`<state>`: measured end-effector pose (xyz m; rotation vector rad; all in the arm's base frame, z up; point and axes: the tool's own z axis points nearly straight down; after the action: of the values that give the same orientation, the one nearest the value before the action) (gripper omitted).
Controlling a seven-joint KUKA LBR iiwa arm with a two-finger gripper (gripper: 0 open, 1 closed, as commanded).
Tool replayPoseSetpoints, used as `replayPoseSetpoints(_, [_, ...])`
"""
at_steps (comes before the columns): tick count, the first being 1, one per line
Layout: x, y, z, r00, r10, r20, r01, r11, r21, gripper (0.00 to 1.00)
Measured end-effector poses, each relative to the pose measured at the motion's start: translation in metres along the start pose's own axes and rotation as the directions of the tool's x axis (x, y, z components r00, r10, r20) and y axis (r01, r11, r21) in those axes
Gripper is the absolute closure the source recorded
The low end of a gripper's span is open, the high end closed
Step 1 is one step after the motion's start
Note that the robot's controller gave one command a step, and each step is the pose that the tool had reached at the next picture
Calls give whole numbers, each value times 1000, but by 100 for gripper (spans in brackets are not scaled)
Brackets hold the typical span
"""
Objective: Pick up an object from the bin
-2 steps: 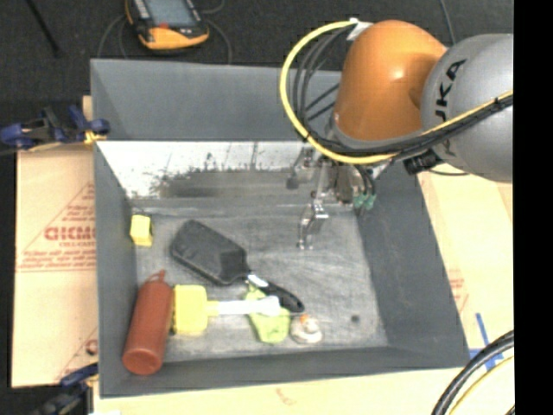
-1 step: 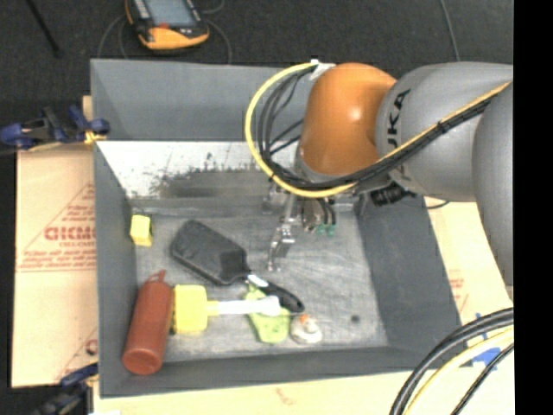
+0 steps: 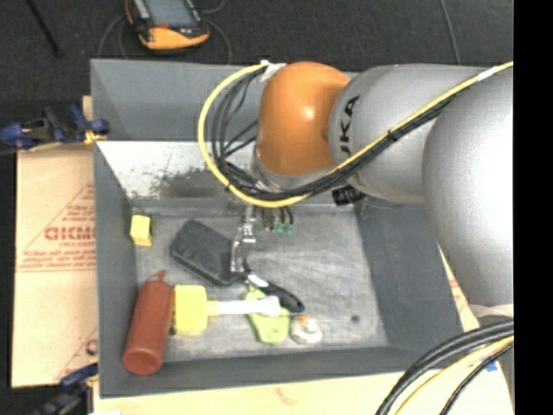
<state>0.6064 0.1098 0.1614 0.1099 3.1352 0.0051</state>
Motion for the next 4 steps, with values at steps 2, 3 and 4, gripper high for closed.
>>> replayPoseSetpoints(2, [4, 14, 76, 982, 187, 0, -187, 982, 2, 0])
replayPoseSetpoints(3, [22, 0, 87, 912, 411, 7, -411, 912, -5, 100])
replayPoseSetpoints(4, [22, 0, 87, 912, 411, 7, -411, 912, -5, 100])
